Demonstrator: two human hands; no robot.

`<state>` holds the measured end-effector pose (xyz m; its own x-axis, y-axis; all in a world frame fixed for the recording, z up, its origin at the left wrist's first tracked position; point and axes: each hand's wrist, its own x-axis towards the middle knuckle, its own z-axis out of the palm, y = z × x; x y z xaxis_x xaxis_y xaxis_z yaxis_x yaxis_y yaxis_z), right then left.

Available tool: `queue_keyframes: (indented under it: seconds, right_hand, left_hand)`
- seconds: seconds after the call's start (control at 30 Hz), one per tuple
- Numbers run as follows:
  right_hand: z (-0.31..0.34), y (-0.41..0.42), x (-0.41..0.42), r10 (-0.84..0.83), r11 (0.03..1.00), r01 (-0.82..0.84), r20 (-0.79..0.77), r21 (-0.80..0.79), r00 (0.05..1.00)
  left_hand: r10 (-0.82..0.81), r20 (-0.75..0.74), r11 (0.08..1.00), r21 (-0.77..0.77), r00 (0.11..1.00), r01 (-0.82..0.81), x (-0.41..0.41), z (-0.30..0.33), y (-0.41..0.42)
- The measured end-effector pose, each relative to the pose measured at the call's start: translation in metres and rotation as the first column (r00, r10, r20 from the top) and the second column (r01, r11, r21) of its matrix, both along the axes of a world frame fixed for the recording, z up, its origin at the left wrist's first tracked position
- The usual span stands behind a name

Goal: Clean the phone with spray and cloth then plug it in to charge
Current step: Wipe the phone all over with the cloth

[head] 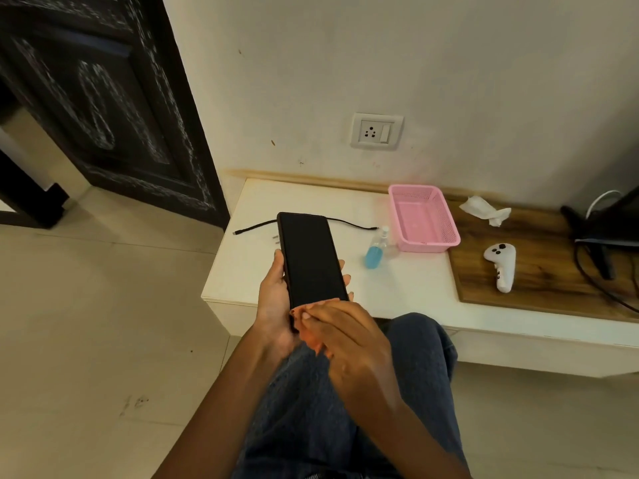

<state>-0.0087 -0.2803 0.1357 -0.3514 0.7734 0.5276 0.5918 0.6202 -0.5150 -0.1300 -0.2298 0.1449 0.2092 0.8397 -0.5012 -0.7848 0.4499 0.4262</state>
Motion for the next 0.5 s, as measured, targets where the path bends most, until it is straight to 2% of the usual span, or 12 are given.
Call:
queue_keyframes:
  seconds: [0.07,0.17,0.27,0.37,0.5]
  right_hand:
    - [-0.002,0.001,-0.001,0.065,0.996,-0.066,0.024,0.051,0.998]
    - [-0.002,0.009,0.017,0.04,0.991,-0.038,-0.016,0.126,0.999]
    - [-0.001,0.015,0.031,-0.005,0.998,0.007,-0.048,0.055,0.999]
    - [-0.006,0.009,0.019,0.0,0.997,0.006,-0.078,0.071,0.997]
    - [-0.012,0.002,0.008,0.059,0.984,-0.059,0.003,0.17,0.998]
  left_hand:
    - [-0.008,0.008,1.0,0.018,1.0,0.008,-0.001,0.0,0.0]
    - [0.0,0.003,0.998,0.059,1.0,-0.001,-0.01,-0.002,0.001]
    - [0.009,0.016,0.998,0.069,1.0,-0.01,-0.011,-0.005,0.003]
    - [-0.017,0.0,0.996,0.082,1.0,0.017,-0.004,-0.005,0.003]
    - [-0.04,0.013,0.996,0.083,0.999,0.038,0.001,-0.006,0.002]
